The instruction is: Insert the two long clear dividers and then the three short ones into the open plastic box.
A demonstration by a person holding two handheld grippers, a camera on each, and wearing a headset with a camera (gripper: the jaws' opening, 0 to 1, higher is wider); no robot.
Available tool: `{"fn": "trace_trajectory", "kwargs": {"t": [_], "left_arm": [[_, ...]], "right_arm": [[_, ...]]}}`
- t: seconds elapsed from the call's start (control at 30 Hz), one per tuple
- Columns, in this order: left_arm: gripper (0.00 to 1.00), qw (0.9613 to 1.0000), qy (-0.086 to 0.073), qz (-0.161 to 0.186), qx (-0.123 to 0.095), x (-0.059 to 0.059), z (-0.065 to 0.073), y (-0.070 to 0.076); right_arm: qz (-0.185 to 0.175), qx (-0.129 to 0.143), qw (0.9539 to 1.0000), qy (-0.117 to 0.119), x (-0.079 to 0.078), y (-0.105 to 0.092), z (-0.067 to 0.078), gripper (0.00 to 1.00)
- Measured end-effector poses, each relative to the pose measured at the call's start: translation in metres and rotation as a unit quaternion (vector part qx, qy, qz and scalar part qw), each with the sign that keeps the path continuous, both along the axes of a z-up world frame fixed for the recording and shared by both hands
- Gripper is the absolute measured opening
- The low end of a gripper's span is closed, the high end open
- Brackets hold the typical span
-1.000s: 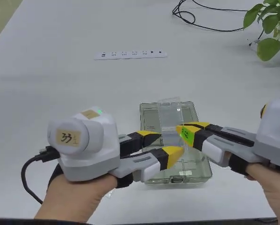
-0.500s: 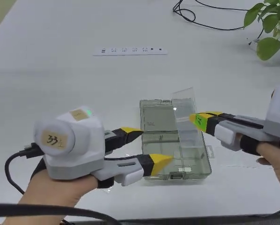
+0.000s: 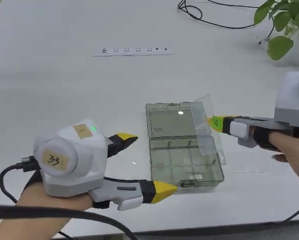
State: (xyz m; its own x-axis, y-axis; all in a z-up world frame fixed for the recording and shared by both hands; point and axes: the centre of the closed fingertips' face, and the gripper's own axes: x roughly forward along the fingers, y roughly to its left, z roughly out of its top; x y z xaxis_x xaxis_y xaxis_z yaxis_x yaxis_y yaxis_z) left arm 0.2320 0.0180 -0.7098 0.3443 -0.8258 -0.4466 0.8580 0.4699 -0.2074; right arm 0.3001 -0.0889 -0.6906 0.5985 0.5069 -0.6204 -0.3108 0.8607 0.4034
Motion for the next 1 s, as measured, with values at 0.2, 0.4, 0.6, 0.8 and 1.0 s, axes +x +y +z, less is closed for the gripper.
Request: {"fn": "trace_trajectory", "kwargs": {"t": [0.2,0.4,0.6,0.8,1.0], "left_arm": [[0.95,0.9996,-0.009,-0.022,0.013,-0.002,-0.01,0.004],[1.0,0.9979,-0.028,-0.054,0.022,-0.003,-0.019,0.007],[1.0,0.9971,-0.027,-0.067,0.025,-0.003,-0.024,0.007],[1.0,0.997,-0.023,-0.071,0.018,-0.005,-0.026,0.006],[1.0,0.9972,-0.018,-0.071,0.013,-0.005,-0.029,0.007]], "right_arm": [[-0.014,-0.031,0.9991,0.026,0.0,-0.004,-0.015,0.06],[-0.018,-0.058,0.9954,0.074,-0.007,-0.001,-0.036,0.06],[-0.037,-0.071,0.9906,0.111,-0.013,0.001,-0.056,0.06],[-0.055,-0.074,0.9881,0.123,-0.017,-0.002,-0.078,0.06],[-0.063,-0.081,0.986,0.132,-0.019,-0.004,-0.087,0.06]]}}
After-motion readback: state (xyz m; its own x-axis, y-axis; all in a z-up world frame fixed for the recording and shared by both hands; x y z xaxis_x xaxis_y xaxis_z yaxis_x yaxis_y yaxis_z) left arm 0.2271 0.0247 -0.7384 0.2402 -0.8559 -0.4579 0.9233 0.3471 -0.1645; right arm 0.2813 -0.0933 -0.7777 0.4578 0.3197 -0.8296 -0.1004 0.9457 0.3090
